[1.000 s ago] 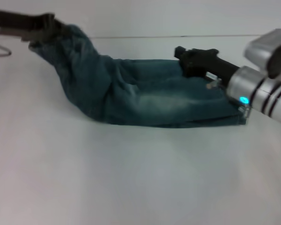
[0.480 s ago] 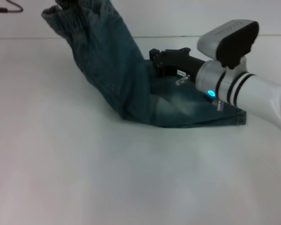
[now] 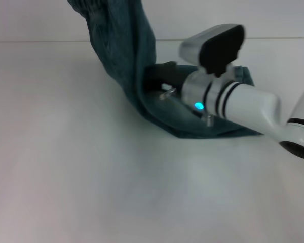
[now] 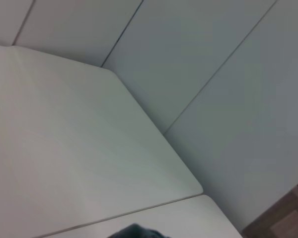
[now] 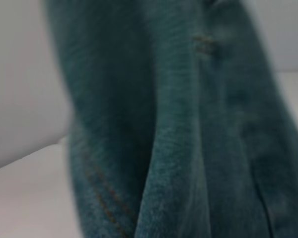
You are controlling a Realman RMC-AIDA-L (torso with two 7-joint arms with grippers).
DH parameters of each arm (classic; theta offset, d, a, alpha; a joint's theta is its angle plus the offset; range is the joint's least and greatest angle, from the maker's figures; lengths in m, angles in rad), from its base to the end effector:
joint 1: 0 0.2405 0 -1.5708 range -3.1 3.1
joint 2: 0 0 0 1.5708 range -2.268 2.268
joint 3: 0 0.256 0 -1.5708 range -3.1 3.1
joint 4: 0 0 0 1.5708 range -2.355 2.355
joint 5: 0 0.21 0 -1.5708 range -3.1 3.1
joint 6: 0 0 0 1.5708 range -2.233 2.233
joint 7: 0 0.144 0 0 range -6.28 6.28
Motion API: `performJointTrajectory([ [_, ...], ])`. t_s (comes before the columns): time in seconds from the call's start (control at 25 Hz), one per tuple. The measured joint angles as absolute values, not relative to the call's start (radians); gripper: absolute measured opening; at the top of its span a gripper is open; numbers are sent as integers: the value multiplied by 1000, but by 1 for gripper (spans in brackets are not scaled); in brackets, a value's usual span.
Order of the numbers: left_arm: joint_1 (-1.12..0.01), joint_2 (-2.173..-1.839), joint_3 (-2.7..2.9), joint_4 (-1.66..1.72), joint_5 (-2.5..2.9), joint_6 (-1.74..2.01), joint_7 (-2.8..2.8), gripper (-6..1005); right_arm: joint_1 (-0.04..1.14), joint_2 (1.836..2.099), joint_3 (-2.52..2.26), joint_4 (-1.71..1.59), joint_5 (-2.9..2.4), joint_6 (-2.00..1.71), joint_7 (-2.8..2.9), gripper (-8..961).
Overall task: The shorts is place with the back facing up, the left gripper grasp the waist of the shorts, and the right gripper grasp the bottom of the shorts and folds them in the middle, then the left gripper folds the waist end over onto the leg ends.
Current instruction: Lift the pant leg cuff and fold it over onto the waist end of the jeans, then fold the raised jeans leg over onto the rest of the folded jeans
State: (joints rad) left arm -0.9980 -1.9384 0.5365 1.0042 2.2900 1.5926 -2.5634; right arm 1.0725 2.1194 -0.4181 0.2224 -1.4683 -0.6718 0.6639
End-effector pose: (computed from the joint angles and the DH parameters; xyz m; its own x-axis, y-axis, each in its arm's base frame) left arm -0.1047 0.4507 0.1273 0.4915 0.6988 0.5197 0.8355 -0.5467 -0.0552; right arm 0.1610 0.4135 -0.1376 0.7304 -0.3616 -0.5794 -0.6437 -0.6481 -0.4070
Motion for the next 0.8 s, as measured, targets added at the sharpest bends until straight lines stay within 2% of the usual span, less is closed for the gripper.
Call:
performJointTrajectory([
  [0.24, -1000, -1934, 538, 1006, 2272, 1613, -2564, 43, 1126, 2119, -362, 262, -1622, -669, 724, 1],
  [0.48, -975, -1946, 539, 1016, 2270, 1615, -2565, 43, 1148, 2114, -255, 274, -1823, -668, 815, 1],
  [0.64, -925, -1960, 540, 1018, 2263, 1614, -2560, 43, 1133, 2106, -239, 260, -1877, -647, 911, 1],
  [0.8, -887, -1965, 540, 1015, 2246, 1609, -2553, 41, 1069, 2098, -248, 207, -1880, -666, 985, 1],
])
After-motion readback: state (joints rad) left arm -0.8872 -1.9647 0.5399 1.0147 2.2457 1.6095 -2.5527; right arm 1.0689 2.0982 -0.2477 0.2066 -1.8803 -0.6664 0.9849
